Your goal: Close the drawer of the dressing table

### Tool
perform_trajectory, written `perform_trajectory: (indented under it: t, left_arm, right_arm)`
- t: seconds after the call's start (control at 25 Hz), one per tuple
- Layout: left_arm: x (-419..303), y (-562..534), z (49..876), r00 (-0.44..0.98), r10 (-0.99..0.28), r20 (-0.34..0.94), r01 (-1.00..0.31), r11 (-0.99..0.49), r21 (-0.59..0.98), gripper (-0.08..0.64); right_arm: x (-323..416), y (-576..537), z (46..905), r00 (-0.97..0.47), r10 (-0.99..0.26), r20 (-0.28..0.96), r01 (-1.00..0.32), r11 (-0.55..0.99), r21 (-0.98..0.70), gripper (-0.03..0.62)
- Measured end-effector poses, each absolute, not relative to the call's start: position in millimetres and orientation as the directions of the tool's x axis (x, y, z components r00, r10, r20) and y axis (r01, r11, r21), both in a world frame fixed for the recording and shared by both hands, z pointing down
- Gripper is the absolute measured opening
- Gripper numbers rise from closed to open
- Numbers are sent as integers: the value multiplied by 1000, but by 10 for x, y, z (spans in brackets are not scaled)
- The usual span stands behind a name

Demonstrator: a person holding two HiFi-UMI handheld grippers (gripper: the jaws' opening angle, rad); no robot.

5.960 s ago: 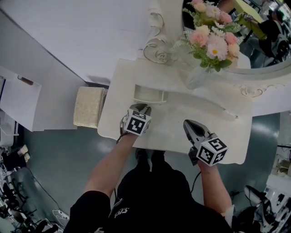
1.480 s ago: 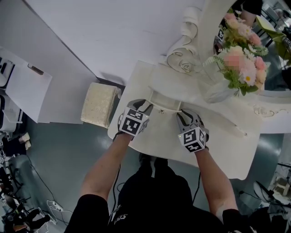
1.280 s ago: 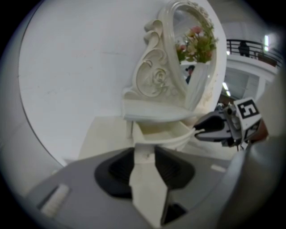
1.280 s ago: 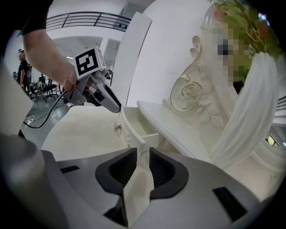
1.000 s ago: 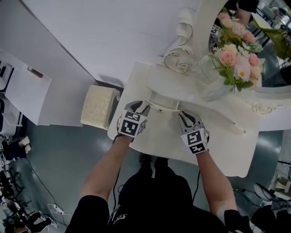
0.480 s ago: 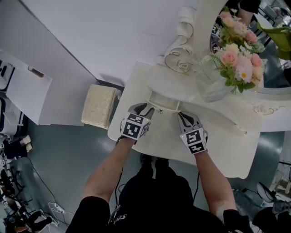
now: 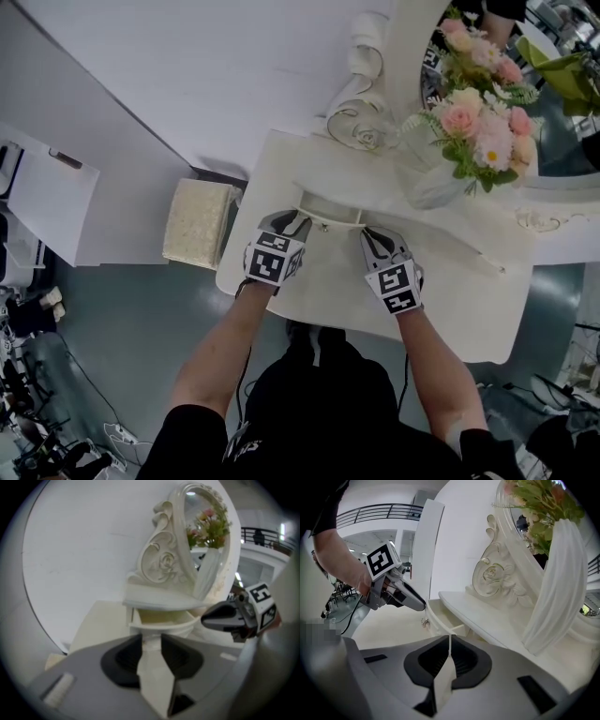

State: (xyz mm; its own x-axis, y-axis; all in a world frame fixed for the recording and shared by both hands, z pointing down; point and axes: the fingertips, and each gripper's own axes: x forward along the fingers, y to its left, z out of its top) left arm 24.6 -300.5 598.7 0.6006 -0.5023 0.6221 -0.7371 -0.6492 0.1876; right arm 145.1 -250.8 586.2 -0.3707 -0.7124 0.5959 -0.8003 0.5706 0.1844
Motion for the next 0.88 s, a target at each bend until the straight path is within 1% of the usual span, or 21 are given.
perform_trajectory:
  t: [0.16, 0.28, 0.48, 0.6, 0.68, 0.88]
  left_arm:
    - [352, -2791, 6003, 626, -468, 624, -728, -637, 253, 133]
    - [487, -2661, 6050, 634, -438, 637, -704, -669, 241, 135]
    - [641, -2604, 6139, 625, -430, 652, -693, -689, 210, 135]
    - [704, -2614, 6129, 622, -444, 645, -692, -697, 188, 128]
    - [689, -2648, 6139, 607, -463, 646, -705, -689, 169, 94]
    - [701, -2658, 6135, 596, -473, 650, -713, -684, 156, 92]
  right_arm:
    - [1572, -2416, 5638, -354, -745, 566, -843, 516, 151, 9]
    - [1682, -2325, 5327, -343, -790, 508, -888, 449, 98, 9]
    - [1878, -2079, 4935, -317, -847, 427, -932, 362, 27, 9]
    - [2019, -1984, 4884, -266, -869, 417, -954, 298, 14, 9]
    - [2089, -1949, 4910, -236, -877, 419, -965, 263, 5, 9]
    - [2171, -1832, 4964, -225, -877, 424, -971, 236, -27, 9]
